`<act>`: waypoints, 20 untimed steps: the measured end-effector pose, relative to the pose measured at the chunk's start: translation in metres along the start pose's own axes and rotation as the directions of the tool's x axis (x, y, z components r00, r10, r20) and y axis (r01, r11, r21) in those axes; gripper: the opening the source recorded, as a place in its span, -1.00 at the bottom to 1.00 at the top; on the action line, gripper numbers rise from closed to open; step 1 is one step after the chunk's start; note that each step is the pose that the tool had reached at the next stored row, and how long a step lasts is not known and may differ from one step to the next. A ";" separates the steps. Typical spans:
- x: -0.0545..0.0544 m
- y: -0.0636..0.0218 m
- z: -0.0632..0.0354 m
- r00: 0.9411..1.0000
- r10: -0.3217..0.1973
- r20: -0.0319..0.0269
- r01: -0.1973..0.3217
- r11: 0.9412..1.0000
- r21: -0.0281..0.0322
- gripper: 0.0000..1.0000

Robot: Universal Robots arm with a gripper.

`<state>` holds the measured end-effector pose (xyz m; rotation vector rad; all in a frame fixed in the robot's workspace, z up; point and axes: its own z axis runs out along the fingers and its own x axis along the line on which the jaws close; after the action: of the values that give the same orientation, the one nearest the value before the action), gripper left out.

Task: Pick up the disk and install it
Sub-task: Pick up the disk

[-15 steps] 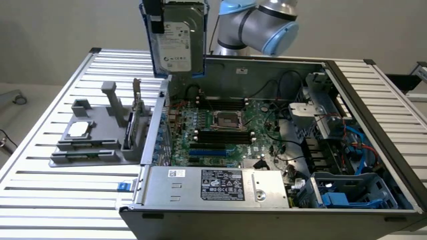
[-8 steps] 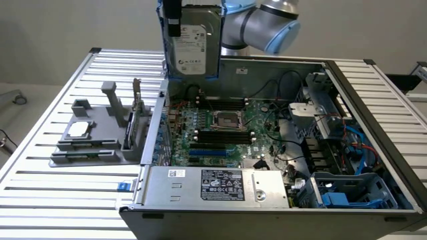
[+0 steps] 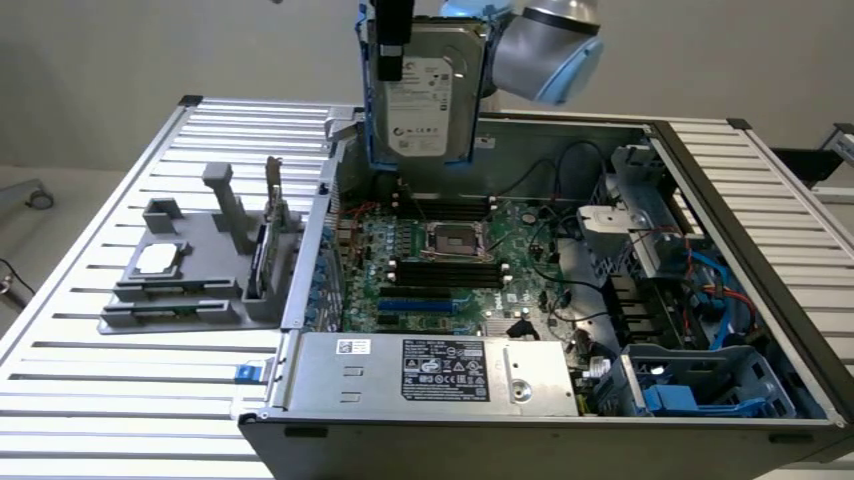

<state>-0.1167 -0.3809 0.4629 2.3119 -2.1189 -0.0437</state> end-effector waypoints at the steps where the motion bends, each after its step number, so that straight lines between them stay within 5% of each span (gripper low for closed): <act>1: 0.002 -0.0044 -0.0003 1.000 0.000 0.000 0.000 1.000 -0.001 -0.35; 20: 0.041 -0.0828 -0.0068 1.000 0.000 0.001 0.000 1.000 -0.010 -0.35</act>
<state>-0.0305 -0.4143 0.4671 2.3068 -2.1142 -0.0550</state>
